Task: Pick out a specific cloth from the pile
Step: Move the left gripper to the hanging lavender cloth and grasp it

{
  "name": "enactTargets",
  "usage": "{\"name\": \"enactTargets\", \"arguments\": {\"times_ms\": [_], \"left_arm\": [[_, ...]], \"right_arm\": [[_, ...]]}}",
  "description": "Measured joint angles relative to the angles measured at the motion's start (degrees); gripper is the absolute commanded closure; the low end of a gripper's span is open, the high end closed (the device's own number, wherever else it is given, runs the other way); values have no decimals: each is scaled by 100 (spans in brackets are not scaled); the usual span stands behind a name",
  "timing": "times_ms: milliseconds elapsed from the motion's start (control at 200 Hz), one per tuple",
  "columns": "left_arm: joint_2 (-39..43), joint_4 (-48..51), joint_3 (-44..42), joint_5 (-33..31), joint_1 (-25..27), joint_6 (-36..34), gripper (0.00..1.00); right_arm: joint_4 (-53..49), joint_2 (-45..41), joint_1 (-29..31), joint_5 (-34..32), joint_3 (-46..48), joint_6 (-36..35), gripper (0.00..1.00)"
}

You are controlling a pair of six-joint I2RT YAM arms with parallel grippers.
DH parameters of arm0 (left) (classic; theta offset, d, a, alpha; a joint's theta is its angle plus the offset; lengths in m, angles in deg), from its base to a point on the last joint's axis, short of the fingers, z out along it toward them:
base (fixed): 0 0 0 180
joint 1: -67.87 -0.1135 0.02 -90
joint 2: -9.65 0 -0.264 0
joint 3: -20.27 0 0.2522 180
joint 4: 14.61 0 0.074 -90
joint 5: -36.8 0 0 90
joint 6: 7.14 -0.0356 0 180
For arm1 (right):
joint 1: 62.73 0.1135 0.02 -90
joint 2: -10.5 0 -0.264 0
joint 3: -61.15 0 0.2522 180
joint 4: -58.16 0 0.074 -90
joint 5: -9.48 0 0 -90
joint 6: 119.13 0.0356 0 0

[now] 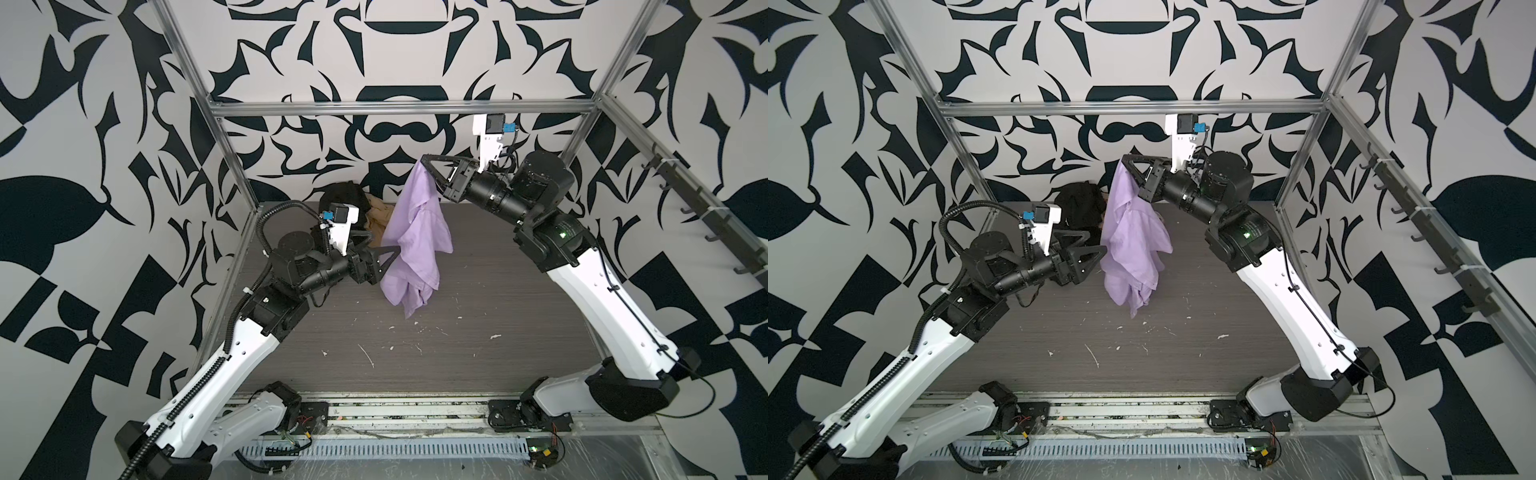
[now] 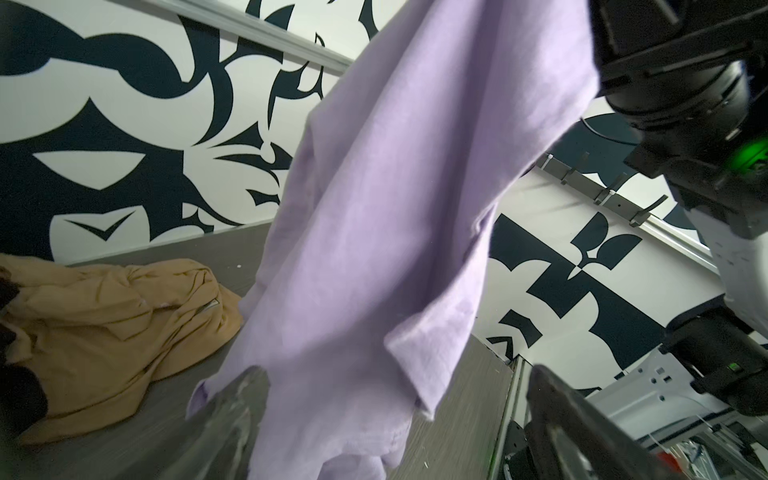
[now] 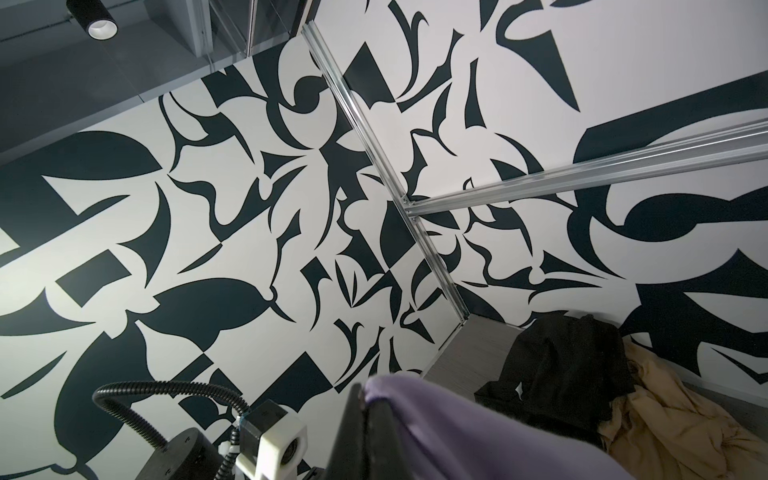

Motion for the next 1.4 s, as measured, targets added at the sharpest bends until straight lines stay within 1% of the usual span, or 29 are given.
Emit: {"name": "enactTargets", "arguments": {"times_ms": [235,465,620,685,790,800,850,865,910,920,930,945,1030,1075,1215,1295,1400], "left_arm": [[-557,-155,407,-551,367,-122,0],[-1008,-59,861,-1320,439,-168,0],[-1220,-140,1014,-1484,476,-168,0],[-1320,-225,1056,-1482,507,-166,3],[-1473,-411,1062,-1427,546,-140,14],[-1482,-428,1062,-1423,546,-166,18],[-1547,-511,1062,-1375,553,-87,31],[-1563,-535,1062,-1366,553,-164,34],[-1591,-586,1062,-1316,553,-109,42],[-1596,-590,1062,-1303,555,-79,46],[-1600,-614,1062,-1296,557,-149,47],[-1602,-629,1062,-1276,557,-74,49],[-1602,-717,1062,-1209,557,-144,66],[-1600,-761,1060,-1180,564,-92,72],[-1523,-807,1003,-1182,573,-103,88],[-1443,-793,951,-1187,573,-153,94],[-1333,-748,874,-1200,573,-149,99]], "right_arm": [[4,0,79,-2,4,0,100],[13,0,131,-4,4,0,100],[35,2,155,-13,4,0,100],[37,2,164,-28,4,0,100],[37,2,179,-50,4,-2,100],[37,2,179,-52,4,-2,100],[37,4,190,-70,4,-2,100],[37,4,190,-74,4,-2,100],[37,7,201,-87,4,-2,100],[37,7,201,-90,4,-2,100],[37,7,201,-92,4,-2,100],[37,7,201,-94,4,-2,100],[37,7,203,-144,9,-20,100],[35,7,203,-190,9,-39,100],[22,7,205,-365,17,-129,100],[-44,7,205,-527,20,-221,100],[-278,7,205,-824,-20,-376,100]]}}
